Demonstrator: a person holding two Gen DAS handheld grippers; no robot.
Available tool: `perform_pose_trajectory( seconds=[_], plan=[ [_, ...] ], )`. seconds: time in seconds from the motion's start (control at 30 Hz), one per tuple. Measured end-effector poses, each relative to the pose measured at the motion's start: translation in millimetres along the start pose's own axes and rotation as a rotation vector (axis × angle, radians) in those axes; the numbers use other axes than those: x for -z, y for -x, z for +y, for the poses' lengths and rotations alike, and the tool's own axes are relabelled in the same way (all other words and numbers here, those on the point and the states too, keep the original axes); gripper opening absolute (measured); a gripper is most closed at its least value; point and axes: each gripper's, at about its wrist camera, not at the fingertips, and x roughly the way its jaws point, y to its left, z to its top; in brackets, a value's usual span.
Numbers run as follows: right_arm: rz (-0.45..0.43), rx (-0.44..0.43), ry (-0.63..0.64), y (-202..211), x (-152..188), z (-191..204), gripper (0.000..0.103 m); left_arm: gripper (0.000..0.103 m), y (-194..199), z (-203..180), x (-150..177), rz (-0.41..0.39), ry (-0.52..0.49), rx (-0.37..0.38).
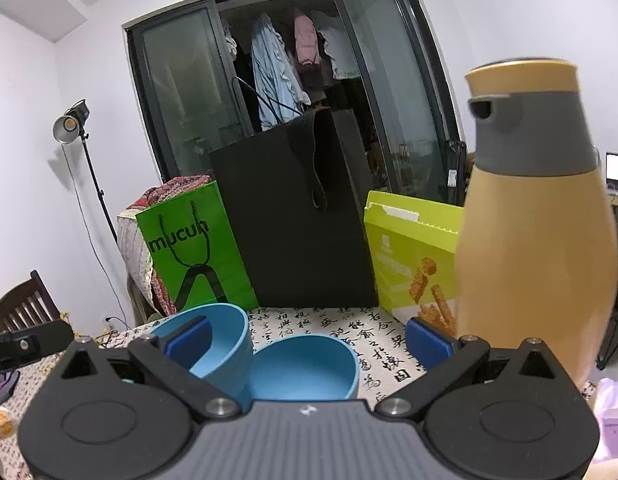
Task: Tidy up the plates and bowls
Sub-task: 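Position both open grippers around the rim of the top blue bowl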
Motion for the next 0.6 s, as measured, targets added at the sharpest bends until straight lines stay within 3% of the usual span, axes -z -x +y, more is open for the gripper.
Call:
perform_pose_trajectory(
  seconds=[0.6],
  plan=[
    [0.1,-0.004,-0.006,-65,-18,23,0.103,0.103,-58,17,-28,0.078,0.076,-0.13]
  ],
)
